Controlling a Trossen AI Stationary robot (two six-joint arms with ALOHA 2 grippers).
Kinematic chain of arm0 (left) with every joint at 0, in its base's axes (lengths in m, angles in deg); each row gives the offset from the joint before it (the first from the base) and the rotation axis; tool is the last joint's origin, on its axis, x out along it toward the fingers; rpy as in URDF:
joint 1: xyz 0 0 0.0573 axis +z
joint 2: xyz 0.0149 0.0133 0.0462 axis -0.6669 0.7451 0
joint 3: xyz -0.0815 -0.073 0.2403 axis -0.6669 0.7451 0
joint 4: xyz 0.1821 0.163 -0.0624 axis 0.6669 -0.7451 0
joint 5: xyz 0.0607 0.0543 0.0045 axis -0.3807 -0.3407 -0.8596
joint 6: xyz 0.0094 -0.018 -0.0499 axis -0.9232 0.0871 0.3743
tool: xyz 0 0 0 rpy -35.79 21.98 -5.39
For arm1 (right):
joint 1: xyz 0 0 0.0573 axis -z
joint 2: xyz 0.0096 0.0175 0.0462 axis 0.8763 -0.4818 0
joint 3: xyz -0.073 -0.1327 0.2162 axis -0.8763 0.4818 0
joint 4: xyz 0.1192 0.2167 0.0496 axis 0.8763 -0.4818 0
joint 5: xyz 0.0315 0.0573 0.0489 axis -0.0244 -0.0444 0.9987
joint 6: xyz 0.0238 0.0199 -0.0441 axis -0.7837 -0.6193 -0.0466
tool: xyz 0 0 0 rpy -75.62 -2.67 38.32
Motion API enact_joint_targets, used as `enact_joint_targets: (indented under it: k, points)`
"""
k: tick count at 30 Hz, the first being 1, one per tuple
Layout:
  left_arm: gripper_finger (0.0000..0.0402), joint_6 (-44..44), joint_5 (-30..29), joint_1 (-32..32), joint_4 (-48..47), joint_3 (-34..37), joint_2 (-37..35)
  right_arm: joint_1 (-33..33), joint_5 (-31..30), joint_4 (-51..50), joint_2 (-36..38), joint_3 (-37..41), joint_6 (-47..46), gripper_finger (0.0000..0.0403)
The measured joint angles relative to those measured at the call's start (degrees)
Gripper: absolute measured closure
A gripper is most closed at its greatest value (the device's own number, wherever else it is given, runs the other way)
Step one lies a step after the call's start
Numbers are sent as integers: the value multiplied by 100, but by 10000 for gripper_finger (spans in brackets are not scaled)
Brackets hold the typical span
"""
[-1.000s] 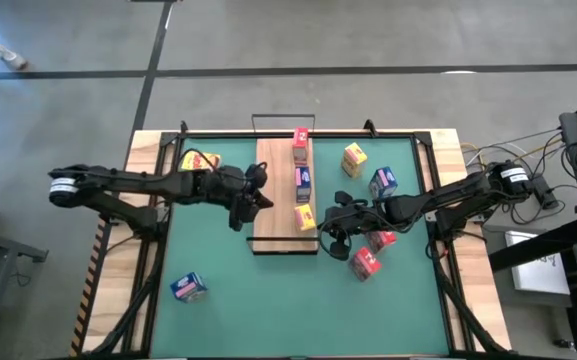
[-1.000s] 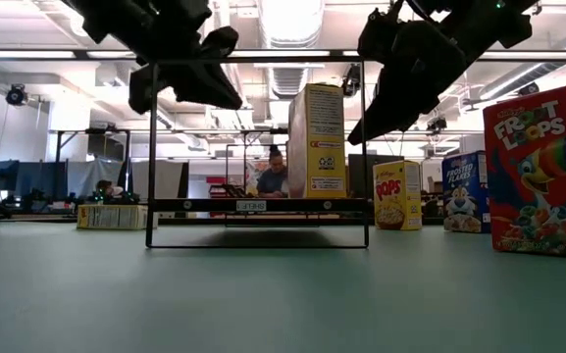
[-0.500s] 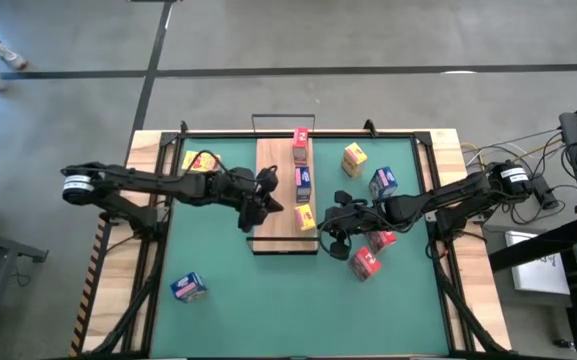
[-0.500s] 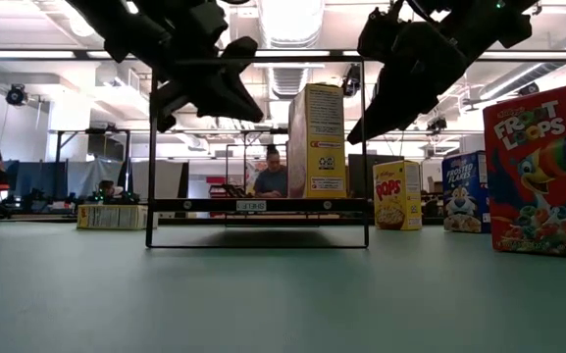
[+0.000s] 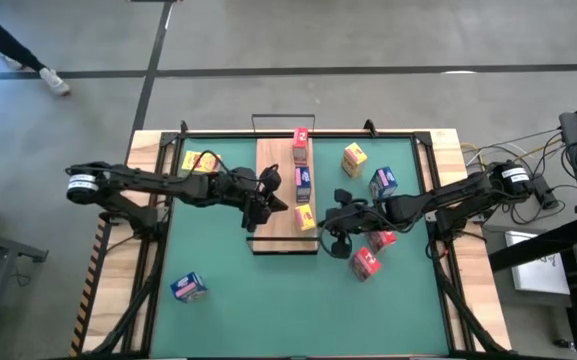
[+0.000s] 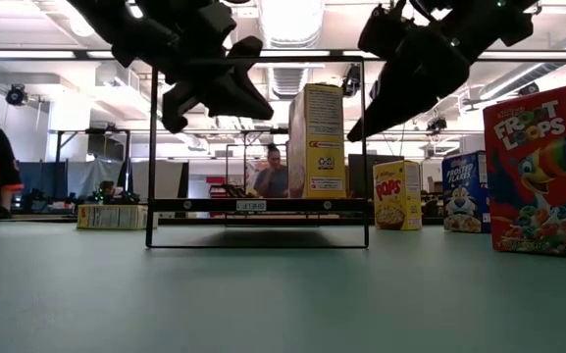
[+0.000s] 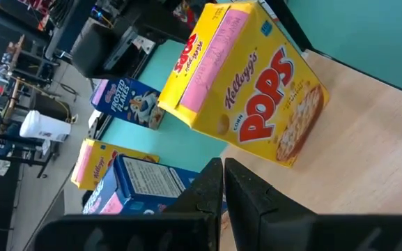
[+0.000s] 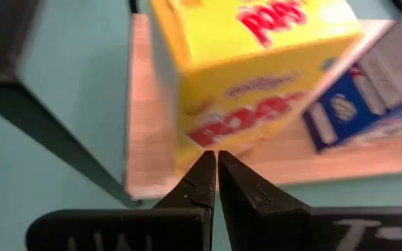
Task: Stack cereal on shelf
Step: Put the bottom yellow cereal box on the shelf
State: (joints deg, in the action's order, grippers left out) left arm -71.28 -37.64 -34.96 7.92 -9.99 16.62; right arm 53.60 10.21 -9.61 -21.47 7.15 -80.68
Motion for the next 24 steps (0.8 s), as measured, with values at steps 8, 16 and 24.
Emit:
enact_joint_targets:
  k: [8, 16, 24]
  points:
    - [401, 44, -4, 0, 321, -7, 148, 2, -194, 97, -6, 0, 26, 394]
    - [401, 280, -4, 0, 380, -44, 148, 0, 61, 469, -45, 0, 185, 394]
    - [401, 428, -7, 0, 483, -44, 152, 0, 109, 668, -61, 0, 312, 394]
